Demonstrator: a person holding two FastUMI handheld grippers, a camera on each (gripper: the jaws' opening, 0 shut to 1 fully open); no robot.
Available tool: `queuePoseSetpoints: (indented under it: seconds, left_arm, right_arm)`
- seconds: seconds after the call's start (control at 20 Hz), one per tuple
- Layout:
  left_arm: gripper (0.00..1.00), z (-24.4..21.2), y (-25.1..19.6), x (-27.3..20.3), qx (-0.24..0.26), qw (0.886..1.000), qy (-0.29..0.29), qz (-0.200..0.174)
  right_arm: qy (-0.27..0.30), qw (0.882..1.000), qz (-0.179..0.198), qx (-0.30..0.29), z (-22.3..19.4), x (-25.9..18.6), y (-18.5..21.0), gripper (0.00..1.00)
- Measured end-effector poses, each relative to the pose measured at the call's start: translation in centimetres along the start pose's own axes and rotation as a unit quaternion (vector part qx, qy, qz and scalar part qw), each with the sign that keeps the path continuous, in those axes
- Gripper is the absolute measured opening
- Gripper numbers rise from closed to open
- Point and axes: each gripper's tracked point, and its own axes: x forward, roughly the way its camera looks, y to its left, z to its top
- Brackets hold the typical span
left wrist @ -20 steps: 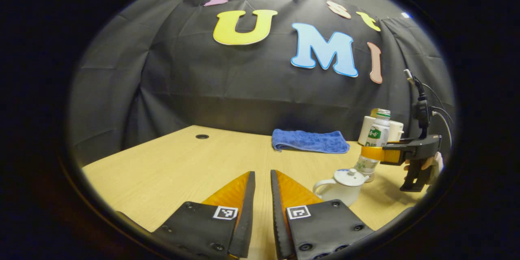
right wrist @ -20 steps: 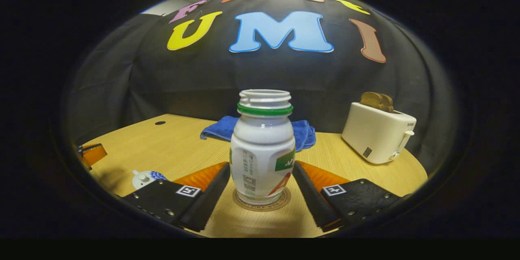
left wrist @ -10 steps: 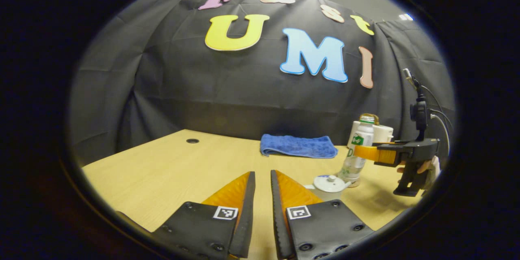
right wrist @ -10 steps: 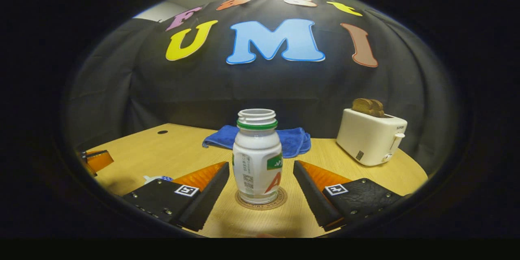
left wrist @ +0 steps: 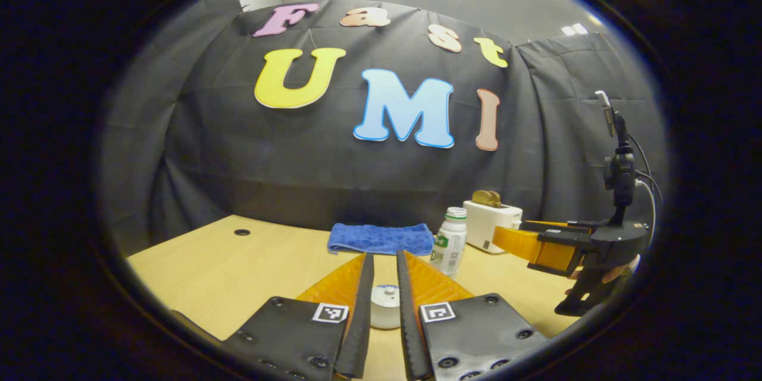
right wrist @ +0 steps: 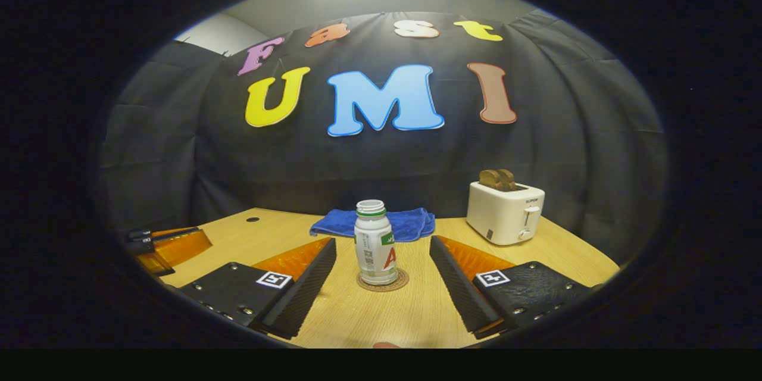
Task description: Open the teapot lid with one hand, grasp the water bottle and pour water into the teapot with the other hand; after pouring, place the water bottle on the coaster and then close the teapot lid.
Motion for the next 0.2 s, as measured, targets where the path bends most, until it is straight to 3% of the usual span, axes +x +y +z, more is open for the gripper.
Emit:
queuePoseSetpoints:
  seconds: [0.05,0.2]
  left_arm:
    - [0.34,0.4,-0.8,-0.7,0.002,1.0,-0.004,-0.004]
    - [0.3,0.9,-2.9,-2.3,-0.001,1.0,-0.009,-0.016]
  right_arm:
    - [-0.006,1.0,-0.002,0.001,0.5,-1.3,0.1,0.96]
    - [-0.024,1.0,-0.013,0.0,1.0,-4.3,-0.2,0.96]
